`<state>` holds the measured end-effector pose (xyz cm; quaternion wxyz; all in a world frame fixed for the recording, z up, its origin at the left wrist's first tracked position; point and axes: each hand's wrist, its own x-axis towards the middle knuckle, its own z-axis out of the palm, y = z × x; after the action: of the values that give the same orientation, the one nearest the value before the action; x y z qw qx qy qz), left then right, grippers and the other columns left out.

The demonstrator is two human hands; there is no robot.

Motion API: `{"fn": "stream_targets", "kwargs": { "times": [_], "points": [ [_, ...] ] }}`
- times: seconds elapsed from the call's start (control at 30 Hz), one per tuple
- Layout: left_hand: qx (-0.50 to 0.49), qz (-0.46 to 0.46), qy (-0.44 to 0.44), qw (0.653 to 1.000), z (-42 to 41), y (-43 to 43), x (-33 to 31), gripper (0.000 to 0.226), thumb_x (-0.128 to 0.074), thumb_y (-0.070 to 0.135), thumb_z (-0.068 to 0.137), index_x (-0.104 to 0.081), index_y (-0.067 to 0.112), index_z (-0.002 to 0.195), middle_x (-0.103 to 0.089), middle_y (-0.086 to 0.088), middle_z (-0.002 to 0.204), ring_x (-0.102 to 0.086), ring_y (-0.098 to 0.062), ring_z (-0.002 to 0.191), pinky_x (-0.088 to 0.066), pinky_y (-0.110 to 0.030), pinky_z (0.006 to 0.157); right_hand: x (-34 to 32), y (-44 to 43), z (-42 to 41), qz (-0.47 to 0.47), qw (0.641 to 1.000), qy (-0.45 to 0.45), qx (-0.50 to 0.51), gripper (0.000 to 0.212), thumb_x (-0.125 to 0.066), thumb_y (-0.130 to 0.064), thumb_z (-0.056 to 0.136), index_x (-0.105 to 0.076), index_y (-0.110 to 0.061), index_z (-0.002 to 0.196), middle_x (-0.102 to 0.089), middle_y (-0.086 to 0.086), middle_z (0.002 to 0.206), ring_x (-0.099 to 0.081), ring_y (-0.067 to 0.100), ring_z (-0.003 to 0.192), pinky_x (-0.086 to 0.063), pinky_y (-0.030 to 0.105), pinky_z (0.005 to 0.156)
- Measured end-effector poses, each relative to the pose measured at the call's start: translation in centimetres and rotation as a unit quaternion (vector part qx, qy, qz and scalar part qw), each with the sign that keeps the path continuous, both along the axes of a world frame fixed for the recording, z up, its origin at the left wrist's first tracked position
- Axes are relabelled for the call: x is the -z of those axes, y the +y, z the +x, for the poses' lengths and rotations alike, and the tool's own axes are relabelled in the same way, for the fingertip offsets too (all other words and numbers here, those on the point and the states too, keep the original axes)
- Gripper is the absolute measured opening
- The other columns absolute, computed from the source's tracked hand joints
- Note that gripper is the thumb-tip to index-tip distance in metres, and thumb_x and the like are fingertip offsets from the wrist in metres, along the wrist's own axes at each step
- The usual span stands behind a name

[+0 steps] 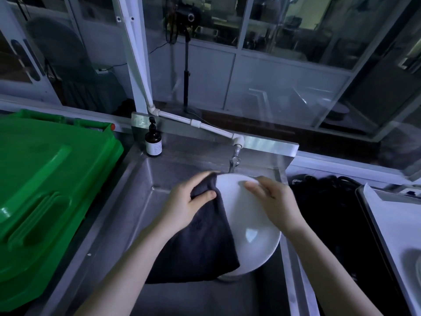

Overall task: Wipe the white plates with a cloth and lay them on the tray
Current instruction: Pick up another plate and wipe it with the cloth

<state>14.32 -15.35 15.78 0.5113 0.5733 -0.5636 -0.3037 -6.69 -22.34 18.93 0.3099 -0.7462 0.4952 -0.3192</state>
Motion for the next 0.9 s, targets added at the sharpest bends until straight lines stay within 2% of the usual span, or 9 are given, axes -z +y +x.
{"fn": "stream_targets", "kwargs": {
  "times": [0.13, 0.27, 0.37, 0.47, 0.57, 0.63, 0.7, 0.8, 0.9],
  "points": [
    [-0.105, 0.033, 0.081, 0.991, 0.0, 0.1, 0.6, 0.045, -0.068, 0.016, 0.091, -0.057, 0.023, 0.134, -0.063, 0.016, 0.128, -0.053, 0.008, 0.121, -0.036, -0.006, 0.100, 1.1, 0.7, -0.2, 0.080, 0.974, -0.168, 0.130, 0.050, -0.062, -0.035, 0.097, -0.050, 0.011, 0.080, -0.041, 0.006, 0.068, -0.037, 0.016, 0.064, -0.029, 0.034, 0.060],
    [-0.052, 0.034, 0.014, 0.998, 0.7, -0.5, -0.6, 0.040, -0.072, 0.018, 0.088, -0.061, 0.032, 0.124, -0.066, 0.025, 0.112, -0.055, 0.017, 0.107, -0.035, 0.000, 0.088, 0.7, 0.7, -0.2, 0.040, 0.993, -0.086, 0.069, 0.051, -0.063, -0.034, 0.096, -0.043, 0.004, 0.070, -0.037, 0.000, 0.061, -0.033, 0.010, 0.056, -0.026, 0.031, 0.053],
    [0.071, 0.034, -0.089, 0.993, 0.5, -0.9, -1.3, 0.038, -0.074, 0.017, 0.086, -0.064, 0.034, 0.119, -0.069, 0.024, 0.109, -0.056, 0.017, 0.106, -0.035, -0.003, 0.089, 0.0, 0.9, 0.6, -0.009, 0.999, 0.015, -0.042, 0.047, -0.068, -0.031, 0.094, -0.041, -0.018, 0.057, -0.034, -0.012, 0.051, -0.031, 0.004, 0.050, -0.025, 0.018, 0.049],
    [0.081, 0.023, -0.065, 0.994, 0.4, -0.9, -1.2, 0.039, -0.072, 0.015, 0.089, -0.065, 0.030, 0.124, -0.069, 0.026, 0.113, -0.056, 0.014, 0.111, -0.034, -0.001, 0.090, -0.2, 0.8, 0.5, -0.025, 0.998, 0.024, -0.048, 0.044, -0.068, -0.031, 0.093, -0.047, -0.018, 0.057, -0.034, -0.013, 0.051, -0.032, 0.003, 0.051, -0.026, 0.017, 0.050],
    [-0.063, 0.005, 0.051, 0.997, 0.0, -0.2, -0.2, 0.036, -0.068, 0.015, 0.091, -0.063, 0.039, 0.117, -0.067, 0.035, 0.105, -0.058, 0.015, 0.108, -0.039, -0.003, 0.088, 0.9, 0.5, 0.1, 0.035, 0.988, -0.120, 0.090, 0.043, -0.068, -0.035, 0.093, -0.056, -0.001, 0.069, -0.041, -0.006, 0.059, -0.037, 0.007, 0.059, -0.030, 0.028, 0.055],
    [-0.168, 0.016, 0.153, 0.974, -1.1, 0.1, 0.8, 0.031, -0.066, 0.019, 0.093, -0.064, 0.032, 0.121, -0.070, 0.026, 0.108, -0.061, 0.007, 0.108, -0.045, -0.013, 0.092, 2.0, 1.2, 1.2, 0.103, 0.931, -0.272, 0.219, 0.040, -0.066, -0.038, 0.092, -0.059, -0.003, 0.072, -0.046, -0.003, 0.063, -0.042, 0.011, 0.063, -0.033, 0.030, 0.059],
    [-0.199, 0.031, 0.205, 0.958, -1.7, 0.2, 1.5, 0.033, -0.065, 0.020, 0.094, -0.063, 0.027, 0.126, -0.071, 0.020, 0.111, -0.063, 0.003, 0.109, -0.048, -0.021, 0.093, 3.2, 2.1, 2.1, 0.144, 0.896, -0.322, 0.270, 0.038, -0.061, -0.041, 0.092, -0.056, -0.013, 0.066, -0.046, -0.007, 0.062, -0.043, 0.010, 0.062, -0.035, 0.030, 0.059],
    [-0.183, 0.041, 0.200, 0.962, -0.7, 0.0, 1.8, 0.029, -0.066, 0.018, 0.093, -0.065, 0.028, 0.120, -0.073, 0.019, 0.104, -0.065, 0.001, 0.103, -0.050, -0.022, 0.089, 3.1, 1.9, 1.1, 0.139, 0.938, -0.269, 0.169, 0.032, -0.061, -0.035, 0.097, -0.060, -0.019, 0.069, -0.052, -0.006, 0.067, -0.047, 0.013, 0.066, -0.036, 0.032, 0.063],
    [-0.117, 0.012, 0.108, 0.987, 0.8, -0.4, 1.2, 0.031, -0.070, 0.016, 0.090, -0.066, 0.036, 0.113, -0.072, 0.025, 0.102, -0.064, 0.007, 0.103, -0.046, -0.011, 0.087, 0.5, -0.4, -0.7, 0.101, 0.984, -0.143, 0.027, 0.015, -0.068, -0.032, 0.093, -0.071, -0.018, 0.086, -0.070, -0.001, 0.079, -0.062, 0.010, 0.073, -0.047, 0.030, 0.068]
  ]
}}
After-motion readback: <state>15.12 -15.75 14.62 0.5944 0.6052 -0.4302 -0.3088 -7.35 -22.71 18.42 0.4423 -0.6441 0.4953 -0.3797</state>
